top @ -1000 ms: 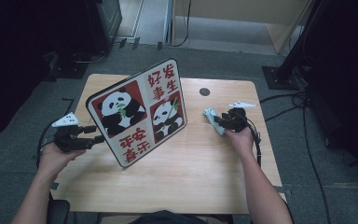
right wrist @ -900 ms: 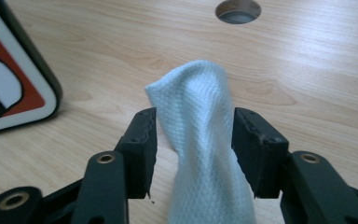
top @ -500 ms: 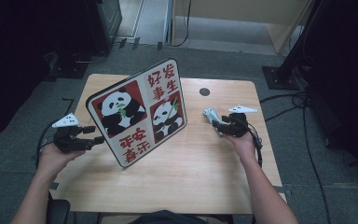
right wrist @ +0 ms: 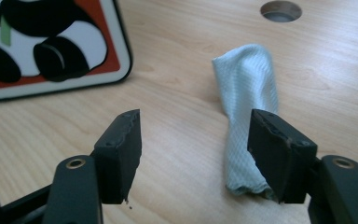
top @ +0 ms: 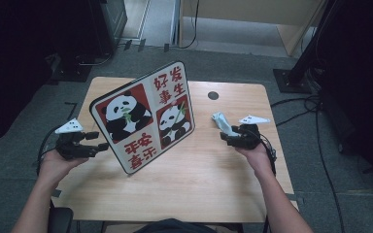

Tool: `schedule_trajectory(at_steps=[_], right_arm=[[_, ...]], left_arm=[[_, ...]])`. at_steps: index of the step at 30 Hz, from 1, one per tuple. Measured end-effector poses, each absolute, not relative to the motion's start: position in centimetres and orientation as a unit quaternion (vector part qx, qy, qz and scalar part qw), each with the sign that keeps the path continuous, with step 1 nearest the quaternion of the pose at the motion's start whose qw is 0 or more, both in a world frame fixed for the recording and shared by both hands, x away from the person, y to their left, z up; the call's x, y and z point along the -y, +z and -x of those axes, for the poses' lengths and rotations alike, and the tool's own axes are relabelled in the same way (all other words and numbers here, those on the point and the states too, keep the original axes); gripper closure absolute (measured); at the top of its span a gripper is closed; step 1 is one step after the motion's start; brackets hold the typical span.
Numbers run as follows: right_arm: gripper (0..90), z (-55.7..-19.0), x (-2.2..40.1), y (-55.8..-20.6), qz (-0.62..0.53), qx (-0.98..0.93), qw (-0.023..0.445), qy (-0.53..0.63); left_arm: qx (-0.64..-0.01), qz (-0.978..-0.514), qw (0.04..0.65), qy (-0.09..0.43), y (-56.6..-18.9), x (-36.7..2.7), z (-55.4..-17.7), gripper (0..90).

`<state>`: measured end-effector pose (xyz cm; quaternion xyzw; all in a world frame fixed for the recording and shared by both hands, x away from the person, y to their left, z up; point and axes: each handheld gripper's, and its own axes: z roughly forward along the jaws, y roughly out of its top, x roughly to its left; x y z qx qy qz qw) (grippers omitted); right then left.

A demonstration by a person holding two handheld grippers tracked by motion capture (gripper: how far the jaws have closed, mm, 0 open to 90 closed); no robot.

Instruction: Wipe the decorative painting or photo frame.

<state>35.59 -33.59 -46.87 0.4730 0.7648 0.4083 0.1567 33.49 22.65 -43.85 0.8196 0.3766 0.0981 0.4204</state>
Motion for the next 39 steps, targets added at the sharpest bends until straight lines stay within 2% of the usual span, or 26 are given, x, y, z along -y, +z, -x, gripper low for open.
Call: schedule_trajectory(at_steps=[14,22,39], right_arm=[[25.4,-33.9,33.8,-46.7,-0.469,-0.769,0.162,0.402],[25.2,-34.0,34.1,-46.8,-0.472,-0.767,0.168,0.402],[24.8,-34.1,34.0,-46.7,-0.471,-0.769,0.165,0.4]], left_arm=[[-0.403,-0.803,0.424,0.117,-43.8,-23.6,-33.3,27.7],[-0.431,-0.801,0.4,0.113,-44.3,-23.7,-33.6,27.7],[-0.426,-0.807,0.392,0.117,-44.5,-23.7,-33.6,27.6]])
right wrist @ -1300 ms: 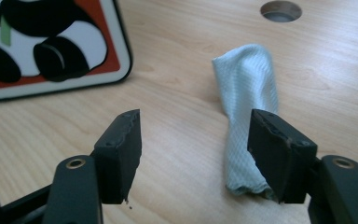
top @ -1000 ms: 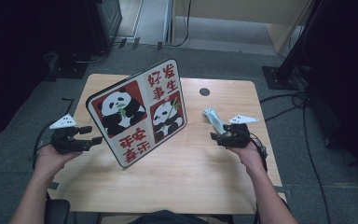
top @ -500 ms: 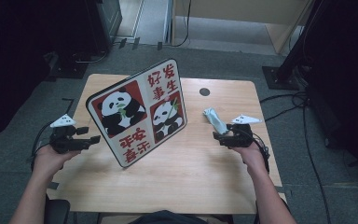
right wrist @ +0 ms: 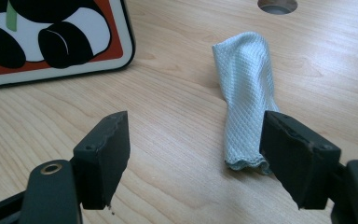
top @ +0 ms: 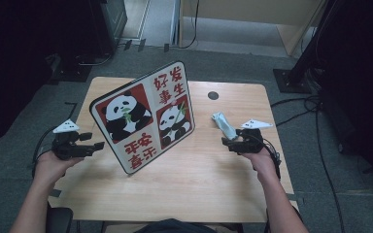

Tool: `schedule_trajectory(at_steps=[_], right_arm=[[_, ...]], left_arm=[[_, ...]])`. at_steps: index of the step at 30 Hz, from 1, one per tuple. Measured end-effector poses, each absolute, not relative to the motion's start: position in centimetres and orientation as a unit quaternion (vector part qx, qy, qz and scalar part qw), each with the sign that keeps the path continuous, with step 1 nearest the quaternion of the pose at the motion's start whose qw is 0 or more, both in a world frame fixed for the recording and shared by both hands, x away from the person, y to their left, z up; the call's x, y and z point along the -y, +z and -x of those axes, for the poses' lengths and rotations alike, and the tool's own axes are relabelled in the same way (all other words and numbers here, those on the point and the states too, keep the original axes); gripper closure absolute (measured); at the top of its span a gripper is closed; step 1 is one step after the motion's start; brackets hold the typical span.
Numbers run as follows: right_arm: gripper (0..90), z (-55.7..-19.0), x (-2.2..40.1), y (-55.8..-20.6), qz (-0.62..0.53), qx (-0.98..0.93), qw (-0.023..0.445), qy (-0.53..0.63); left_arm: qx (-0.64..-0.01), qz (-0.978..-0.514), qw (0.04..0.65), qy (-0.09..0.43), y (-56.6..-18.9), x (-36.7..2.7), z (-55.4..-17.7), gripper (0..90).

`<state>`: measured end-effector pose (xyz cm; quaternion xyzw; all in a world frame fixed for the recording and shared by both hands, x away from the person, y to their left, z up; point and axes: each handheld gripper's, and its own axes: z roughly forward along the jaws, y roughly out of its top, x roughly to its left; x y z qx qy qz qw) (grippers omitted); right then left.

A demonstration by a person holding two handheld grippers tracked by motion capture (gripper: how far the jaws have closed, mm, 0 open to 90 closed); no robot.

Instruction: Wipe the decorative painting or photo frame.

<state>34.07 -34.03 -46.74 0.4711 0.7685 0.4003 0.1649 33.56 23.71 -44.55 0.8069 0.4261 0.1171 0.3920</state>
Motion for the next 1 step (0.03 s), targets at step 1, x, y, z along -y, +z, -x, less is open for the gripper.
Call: schedule_trajectory(at_steps=[1], right_arm=[[24.8,-34.07,34.03,-46.74,-0.471,-0.769,0.165,0.4]], left_arm=[[-0.426,-0.807,0.392,0.117,-44.55,-23.71,-33.56,27.5]])
